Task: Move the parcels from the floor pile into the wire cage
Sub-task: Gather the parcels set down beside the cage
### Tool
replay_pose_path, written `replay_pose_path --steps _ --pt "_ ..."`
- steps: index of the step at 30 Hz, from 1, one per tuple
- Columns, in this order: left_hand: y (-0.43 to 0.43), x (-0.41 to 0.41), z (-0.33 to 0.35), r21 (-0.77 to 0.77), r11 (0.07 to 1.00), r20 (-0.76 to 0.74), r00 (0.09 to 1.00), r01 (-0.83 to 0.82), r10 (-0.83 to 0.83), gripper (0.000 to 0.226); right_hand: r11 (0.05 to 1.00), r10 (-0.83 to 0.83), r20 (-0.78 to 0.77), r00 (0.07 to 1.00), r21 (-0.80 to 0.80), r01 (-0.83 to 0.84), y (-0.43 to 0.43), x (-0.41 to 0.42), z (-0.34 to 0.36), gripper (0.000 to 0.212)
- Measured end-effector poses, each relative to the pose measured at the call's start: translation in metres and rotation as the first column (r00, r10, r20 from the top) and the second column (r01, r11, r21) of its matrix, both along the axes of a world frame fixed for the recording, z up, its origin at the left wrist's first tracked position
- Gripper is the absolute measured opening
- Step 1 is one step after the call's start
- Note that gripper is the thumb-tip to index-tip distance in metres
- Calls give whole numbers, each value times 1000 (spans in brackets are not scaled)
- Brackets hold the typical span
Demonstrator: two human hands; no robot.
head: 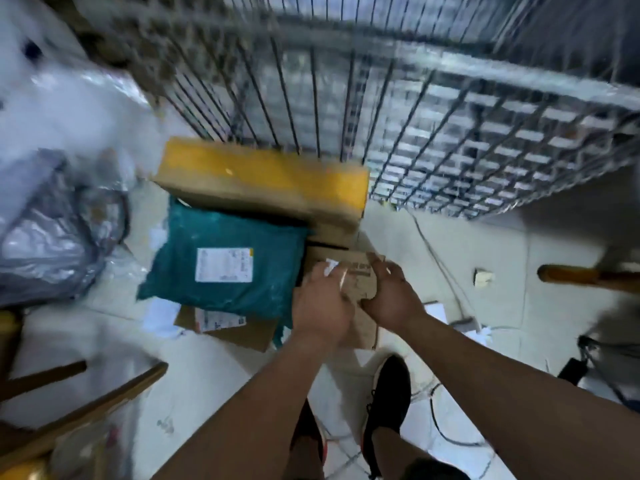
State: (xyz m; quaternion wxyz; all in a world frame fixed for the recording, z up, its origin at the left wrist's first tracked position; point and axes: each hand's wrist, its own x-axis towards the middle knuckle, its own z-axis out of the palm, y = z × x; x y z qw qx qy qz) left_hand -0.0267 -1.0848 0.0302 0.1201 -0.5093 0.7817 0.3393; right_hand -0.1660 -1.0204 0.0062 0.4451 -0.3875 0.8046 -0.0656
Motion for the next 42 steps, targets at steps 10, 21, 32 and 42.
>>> replay_pose_path --steps 10,21,32,42 --pt "-84 50 299 -165 974 275 956 154 -104 59 985 -22 22 1000 -171 25 -49 -5 300 91" --pt "-39 96 433 -133 984 16 992 -123 126 68 976 98 -56 994 -192 -108 -17 -1 435 91" --pt "-54 98 428 -143 973 76 978 -181 193 69 974 201 -69 977 -96 -207 -34 -11 415 91" --pt "-132 97 368 -105 994 153 987 -36 52 81 987 159 -32 987 -24 -160 -111 28 369 93"
